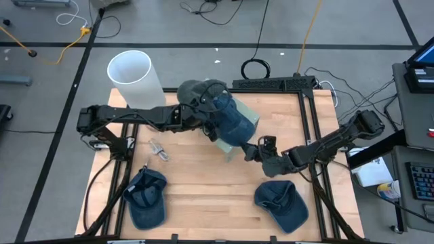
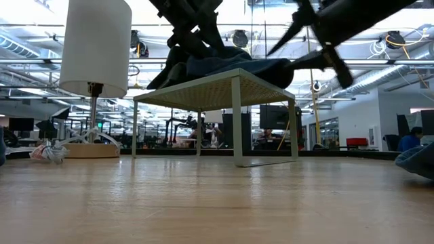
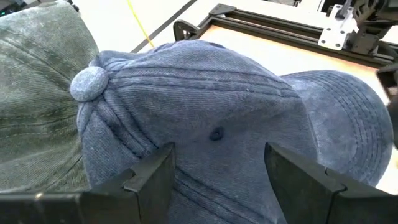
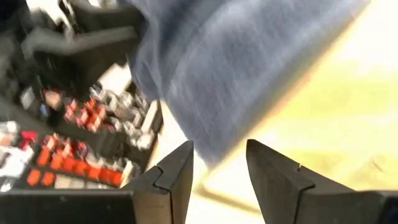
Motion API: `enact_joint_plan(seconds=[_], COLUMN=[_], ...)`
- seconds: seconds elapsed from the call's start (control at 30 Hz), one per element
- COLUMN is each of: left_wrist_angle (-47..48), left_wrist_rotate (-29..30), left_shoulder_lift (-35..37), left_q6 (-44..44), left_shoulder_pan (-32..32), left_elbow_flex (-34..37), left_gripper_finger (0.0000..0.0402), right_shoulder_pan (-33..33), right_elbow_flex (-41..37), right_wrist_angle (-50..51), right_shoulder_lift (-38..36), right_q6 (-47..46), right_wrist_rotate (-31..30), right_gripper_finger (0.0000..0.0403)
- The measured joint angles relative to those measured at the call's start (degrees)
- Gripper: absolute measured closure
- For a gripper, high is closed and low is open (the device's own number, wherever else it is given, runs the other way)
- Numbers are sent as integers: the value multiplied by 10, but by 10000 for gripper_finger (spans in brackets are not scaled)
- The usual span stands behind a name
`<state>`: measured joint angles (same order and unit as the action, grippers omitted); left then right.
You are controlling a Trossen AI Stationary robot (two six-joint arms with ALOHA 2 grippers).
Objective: Pick & Place hat
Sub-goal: Put the top blue cap on the shelf, then stack the right blue cap on top of the blue cap on the shelf
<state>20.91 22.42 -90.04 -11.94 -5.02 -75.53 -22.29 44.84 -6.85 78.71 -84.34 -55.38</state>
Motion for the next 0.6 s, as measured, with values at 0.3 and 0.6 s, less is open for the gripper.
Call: enact_joint_plan(seconds=[0.3, 0.6], left_wrist_angle=[1, 2], left_wrist_rotate=[-17, -140], left_shoulder_lift=[0, 22], left_q6=[-6, -4], left_shoulder_pan=[-1, 16], left_elbow_flex=[0, 1], left_gripper_finger=[151, 151], right_shoulder_pan=[-92, -101], right_elbow_flex=[-1, -1], right_wrist_angle=[136, 159], right_shoulder_lift=[-58, -146], right_q6=[-84, 174], right_wrist_rotate=[3, 191], right_gripper_finger=[261, 261])
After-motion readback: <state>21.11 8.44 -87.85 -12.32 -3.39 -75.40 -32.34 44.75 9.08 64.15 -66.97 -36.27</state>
